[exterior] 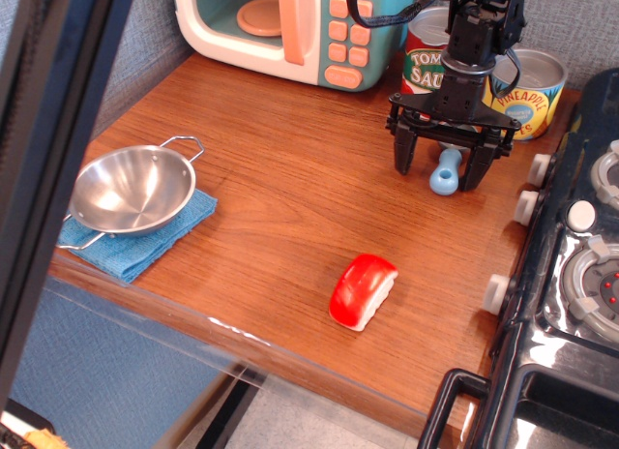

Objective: Put the spoon above the bowl.

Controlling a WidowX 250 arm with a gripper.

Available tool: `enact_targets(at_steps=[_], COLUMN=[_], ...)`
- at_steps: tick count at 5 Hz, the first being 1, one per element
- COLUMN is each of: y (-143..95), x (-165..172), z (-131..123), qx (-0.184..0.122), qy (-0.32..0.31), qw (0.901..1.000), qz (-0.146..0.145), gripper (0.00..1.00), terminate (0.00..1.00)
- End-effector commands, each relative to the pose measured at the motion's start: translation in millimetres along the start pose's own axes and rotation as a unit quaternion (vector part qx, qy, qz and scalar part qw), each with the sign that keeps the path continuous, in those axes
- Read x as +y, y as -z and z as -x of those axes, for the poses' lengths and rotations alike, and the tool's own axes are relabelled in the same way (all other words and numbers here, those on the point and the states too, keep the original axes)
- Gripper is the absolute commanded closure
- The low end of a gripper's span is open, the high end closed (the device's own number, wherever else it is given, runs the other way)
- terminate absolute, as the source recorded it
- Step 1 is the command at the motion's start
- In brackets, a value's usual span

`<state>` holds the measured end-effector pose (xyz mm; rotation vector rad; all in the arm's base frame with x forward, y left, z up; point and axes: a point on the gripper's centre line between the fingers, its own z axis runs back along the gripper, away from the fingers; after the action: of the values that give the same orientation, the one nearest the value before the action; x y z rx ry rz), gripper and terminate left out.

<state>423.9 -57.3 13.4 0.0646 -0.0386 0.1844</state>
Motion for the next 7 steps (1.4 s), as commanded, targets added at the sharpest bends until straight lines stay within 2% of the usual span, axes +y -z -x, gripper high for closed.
enact_targets(at_steps=[1,2,3,4,5,6,7], y=[-15,-18,-40,-75,-90,-88,-78], x=[4,6,16,52,102,148,194], z=[4,7,11,13,12,2,-11], qx=[-0.022,-0.025,-0.051,-0.093,-0.110,-0.105,-0.088], qy=[-0.008,-0.008,-0.009,-0.021,-0.004,0.017,0.036], qw=[0.9997,0.9995,0.9982,0.9948,0.9935,0.9943,0.9951], qz=[0.010,0.017,0.029,0.036,0.031,-0.005,-0.028], gripper=[1.00,1.00,1.00,1.00,1.00,1.00,1.00], terminate=[0.00,0.00,0.00,0.00,0.00,0.00,0.00])
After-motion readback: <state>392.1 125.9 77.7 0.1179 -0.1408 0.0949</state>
